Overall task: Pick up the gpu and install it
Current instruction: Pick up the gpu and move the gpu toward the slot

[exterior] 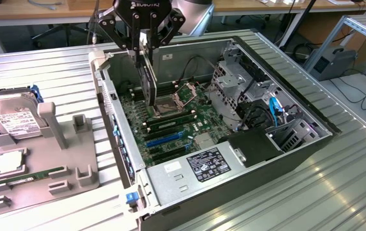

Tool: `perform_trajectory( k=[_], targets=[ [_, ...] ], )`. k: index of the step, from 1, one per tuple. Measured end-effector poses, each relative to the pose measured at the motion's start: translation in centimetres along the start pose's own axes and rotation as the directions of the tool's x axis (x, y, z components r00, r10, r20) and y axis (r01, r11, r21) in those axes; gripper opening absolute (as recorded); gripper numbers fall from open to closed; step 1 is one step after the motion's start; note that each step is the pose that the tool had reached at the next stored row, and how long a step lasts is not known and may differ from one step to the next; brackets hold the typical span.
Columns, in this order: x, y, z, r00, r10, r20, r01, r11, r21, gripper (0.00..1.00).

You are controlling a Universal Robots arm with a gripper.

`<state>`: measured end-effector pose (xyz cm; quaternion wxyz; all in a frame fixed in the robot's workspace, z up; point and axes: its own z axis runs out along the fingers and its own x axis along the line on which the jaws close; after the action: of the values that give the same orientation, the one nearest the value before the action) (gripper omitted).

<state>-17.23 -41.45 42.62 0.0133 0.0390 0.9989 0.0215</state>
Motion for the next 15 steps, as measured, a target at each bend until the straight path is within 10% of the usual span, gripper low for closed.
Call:
perform_trajectory(
  k=[15],
  targets=[
    [-1.3,0.10,0.04,1.0000,0.000,0.0001,0.000,1.0000,0.0000,0.27]
  ],
)
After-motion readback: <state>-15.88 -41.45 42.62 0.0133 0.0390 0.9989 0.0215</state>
